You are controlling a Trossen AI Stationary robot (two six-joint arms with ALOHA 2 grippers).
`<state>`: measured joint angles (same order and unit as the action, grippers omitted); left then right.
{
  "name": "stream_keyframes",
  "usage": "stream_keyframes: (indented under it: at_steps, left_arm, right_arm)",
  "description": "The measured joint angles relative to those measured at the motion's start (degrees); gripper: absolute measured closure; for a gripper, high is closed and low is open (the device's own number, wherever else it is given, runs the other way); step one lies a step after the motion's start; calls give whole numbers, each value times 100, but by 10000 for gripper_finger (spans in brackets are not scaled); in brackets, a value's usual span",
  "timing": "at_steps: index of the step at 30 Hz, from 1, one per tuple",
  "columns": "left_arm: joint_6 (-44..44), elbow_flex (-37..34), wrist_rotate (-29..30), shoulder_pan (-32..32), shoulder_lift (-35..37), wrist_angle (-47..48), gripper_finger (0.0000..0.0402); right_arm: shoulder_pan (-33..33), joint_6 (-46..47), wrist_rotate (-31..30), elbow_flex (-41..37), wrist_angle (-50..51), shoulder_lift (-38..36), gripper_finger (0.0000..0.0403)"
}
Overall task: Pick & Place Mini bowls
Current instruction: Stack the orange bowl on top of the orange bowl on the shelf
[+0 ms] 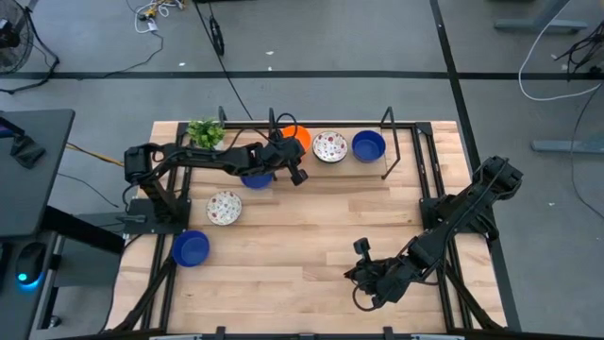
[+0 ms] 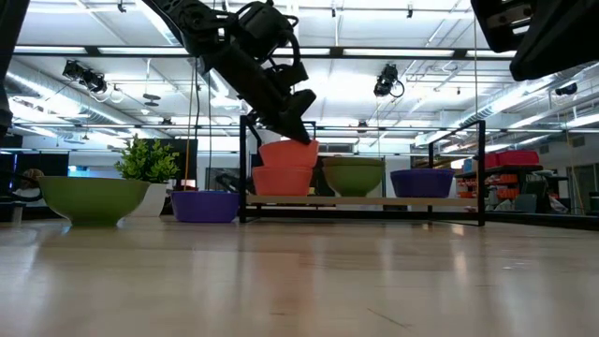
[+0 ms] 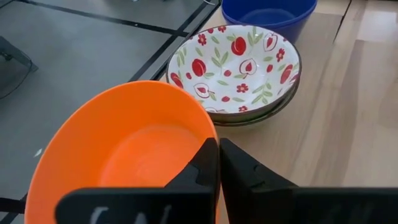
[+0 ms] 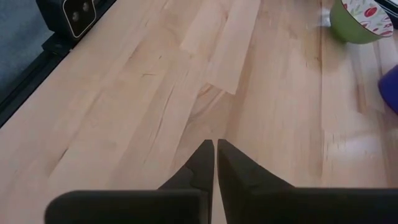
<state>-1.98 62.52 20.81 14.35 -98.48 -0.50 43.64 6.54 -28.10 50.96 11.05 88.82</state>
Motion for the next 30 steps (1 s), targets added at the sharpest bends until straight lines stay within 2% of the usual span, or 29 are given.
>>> stream_keyframes:
  at_steps: [5,10,18,23,30]
  left_arm:
    - [-12,-2,106,-2,0,31,390]
    - [114,-24,557,-50,-17,65,389]
    - [218,180,702,-261,-31,3,390]
    - [235,360,1088,-417,-30,352,394]
    - [17,372,1143,-345,-24,644,390]
  right_arm:
    - [0,1,0,0,2,0,380]
    - [0,-1,0,0,2,0,380]
    - [-11,-3,0,0,4,0,380]
    - [-11,-3,0,0,5,0,380]
    - [-11,-1,1,0,6,0,380]
